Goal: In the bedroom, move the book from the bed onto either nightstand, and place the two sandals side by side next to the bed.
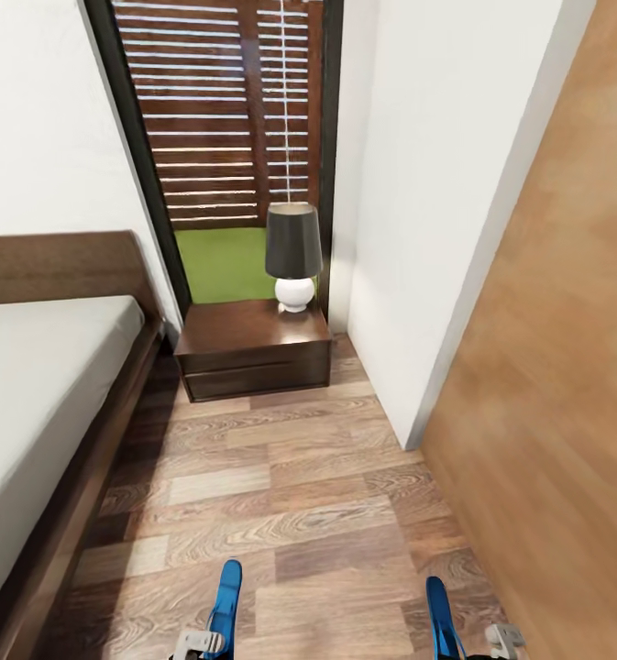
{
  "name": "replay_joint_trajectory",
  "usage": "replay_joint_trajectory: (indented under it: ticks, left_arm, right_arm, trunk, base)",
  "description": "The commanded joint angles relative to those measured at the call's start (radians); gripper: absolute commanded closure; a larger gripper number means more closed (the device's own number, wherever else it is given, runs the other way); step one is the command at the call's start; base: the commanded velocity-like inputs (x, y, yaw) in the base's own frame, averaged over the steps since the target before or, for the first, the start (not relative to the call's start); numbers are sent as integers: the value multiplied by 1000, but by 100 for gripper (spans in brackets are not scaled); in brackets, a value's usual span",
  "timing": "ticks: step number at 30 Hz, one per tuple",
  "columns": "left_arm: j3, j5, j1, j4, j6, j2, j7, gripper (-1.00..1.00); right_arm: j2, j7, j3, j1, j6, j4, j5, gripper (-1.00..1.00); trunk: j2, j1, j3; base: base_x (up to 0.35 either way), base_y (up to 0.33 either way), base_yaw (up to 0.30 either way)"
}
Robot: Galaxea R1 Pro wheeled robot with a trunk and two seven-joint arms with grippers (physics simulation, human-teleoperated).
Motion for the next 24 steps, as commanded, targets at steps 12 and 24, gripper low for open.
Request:
replay_joint_trajectory:
  ticks: [12,24]
  left_arm:
    - [-8,9,-1,1,-4,0,-1,100]
    - [-9,8,-1,1,-4,-1,0,100]
  right_arm:
    - [0,4,-9,0,3,-1,7,100]
    - [0,4,-9,0,3,-1,7,100]
  trunk:
    - [0,0,-1]
    - [0,0,-1]
  base:
    - [331,0,0]
    - [331,0,0]
